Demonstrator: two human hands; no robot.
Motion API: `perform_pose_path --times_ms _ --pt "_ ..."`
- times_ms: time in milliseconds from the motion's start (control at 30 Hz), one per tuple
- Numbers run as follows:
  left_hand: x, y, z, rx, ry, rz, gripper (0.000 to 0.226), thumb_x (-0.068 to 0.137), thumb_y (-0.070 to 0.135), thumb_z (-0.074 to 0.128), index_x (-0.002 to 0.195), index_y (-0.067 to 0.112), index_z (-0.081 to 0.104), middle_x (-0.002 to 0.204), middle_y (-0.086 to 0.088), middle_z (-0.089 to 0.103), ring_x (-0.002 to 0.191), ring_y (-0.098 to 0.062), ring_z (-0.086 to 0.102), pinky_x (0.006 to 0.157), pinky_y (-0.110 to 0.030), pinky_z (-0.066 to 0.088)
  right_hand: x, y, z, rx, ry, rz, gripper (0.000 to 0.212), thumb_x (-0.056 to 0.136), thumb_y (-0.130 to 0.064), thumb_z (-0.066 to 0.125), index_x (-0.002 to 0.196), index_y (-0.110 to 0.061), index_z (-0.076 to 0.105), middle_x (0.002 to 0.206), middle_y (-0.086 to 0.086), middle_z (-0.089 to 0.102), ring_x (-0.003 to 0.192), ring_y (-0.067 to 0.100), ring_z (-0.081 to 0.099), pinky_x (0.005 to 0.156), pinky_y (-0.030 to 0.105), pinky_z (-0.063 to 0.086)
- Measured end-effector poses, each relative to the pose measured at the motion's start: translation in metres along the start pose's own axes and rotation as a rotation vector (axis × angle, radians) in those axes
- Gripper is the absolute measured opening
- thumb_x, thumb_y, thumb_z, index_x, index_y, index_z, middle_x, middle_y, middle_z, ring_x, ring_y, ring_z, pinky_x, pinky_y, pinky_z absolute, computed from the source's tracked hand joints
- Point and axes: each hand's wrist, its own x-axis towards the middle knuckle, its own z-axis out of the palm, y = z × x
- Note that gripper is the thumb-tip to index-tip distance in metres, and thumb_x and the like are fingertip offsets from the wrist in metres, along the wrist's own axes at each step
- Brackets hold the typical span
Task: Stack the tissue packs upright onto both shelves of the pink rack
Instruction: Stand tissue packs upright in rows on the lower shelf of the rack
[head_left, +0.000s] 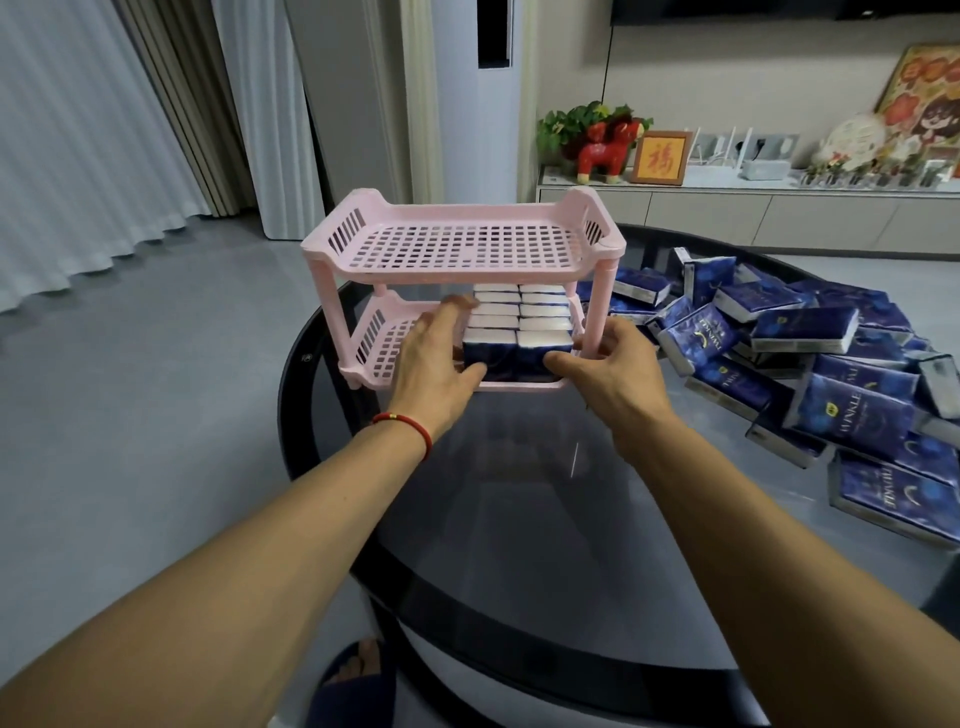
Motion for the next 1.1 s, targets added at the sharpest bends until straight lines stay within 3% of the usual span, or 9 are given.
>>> perform_pose_path --times_ms 67,200,267,567,767,967,1100 --pt "0.002 -0.003 -0.001 -0.018 -0.036 -0.055 0.065 0.084 0.014 0.080 0.141 0.025 0.051 0.137 -0.002 0.062 0.127 -0.021 0.057 0.111 -0.035 0.044 0.003 0.001 0.001 0.022 -0.016 0.011 0.046 0.073 -0.027 0.088 0.110 -0.025 0.061 0.100 -0.003 0.072 0.092 0.018 0.071 0.088 0.047 0.059" --pt "0.005 -0.005 -0.004 0.015 -0.114 -0.049 0.055 0.088 0.016 0.075 0.141 0.023 0.060 0.132 0.002 0.069 0.122 -0.019 0.063 0.103 -0.023 0.040 0.006 0.004 0.001 0.021 -0.027 0.021 0.042 0.074 -0.025 0.088 0.106 -0.028 0.061 0.099 -0.004 0.072 0.092 0.018 0.072 0.087 0.048 0.059" --pt "0.005 -0.004 -0.005 0.041 -0.140 -0.037 0.054 0.091 0.016 0.072 0.142 0.024 0.059 0.133 0.001 0.068 0.123 -0.021 0.062 0.103 -0.023 0.039 0.008 0.005 0.000 0.023 -0.028 0.022 0.039 0.074 -0.025 0.088 0.103 -0.029 0.061 0.099 -0.004 0.073 0.093 0.019 0.072 0.087 0.049 0.059" --pt "0.001 0.000 -0.007 0.042 -0.109 -0.059 0.045 0.091 0.020 0.074 0.135 0.019 0.067 0.127 -0.001 0.072 0.119 -0.020 0.062 0.095 -0.017 0.037 0.002 0.007 0.009 -0.065 0.076 -0.003 0.030 0.077 -0.034 0.086 0.097 -0.025 0.065 0.088 -0.007 0.070 0.088 0.018 0.068 0.090 0.047 0.057" --pt "-0.003 0.005 -0.005 0.031 -0.127 -0.073 0.045 0.090 0.021 0.073 0.134 0.019 0.065 0.123 0.000 0.072 0.115 -0.021 0.064 0.096 -0.023 0.043 -0.002 0.003 0.005 -0.083 0.046 -0.021 0.034 0.077 -0.035 0.086 0.101 -0.026 0.063 0.092 -0.006 0.068 0.092 0.019 0.066 0.092 0.048 0.056" --pt "-0.007 0.007 -0.006 -0.001 -0.152 -0.087 0.064 0.088 0.021 0.077 0.146 0.020 0.050 0.131 0.008 0.062 0.121 -0.014 0.058 0.102 -0.024 0.040 -0.020 -0.004 -0.018 -0.085 0.000 -0.107 0.053 0.084 -0.022 0.082 0.128 -0.019 0.053 0.113 -0.010 0.064 0.093 0.003 0.062 0.094 0.034 0.055" --pt "-0.019 0.007 -0.006 0.099 -0.100 -0.075 0.075 0.084 0.020 0.080 0.149 0.015 0.043 0.142 -0.008 0.055 0.134 -0.029 0.049 0.114 -0.040 0.039 -0.035 -0.003 -0.039 -0.163 -0.017 -0.138 0.056 0.086 -0.025 0.081 0.133 -0.017 0.052 0.112 -0.012 0.057 0.084 -0.007 0.057 0.080 0.018 0.048"
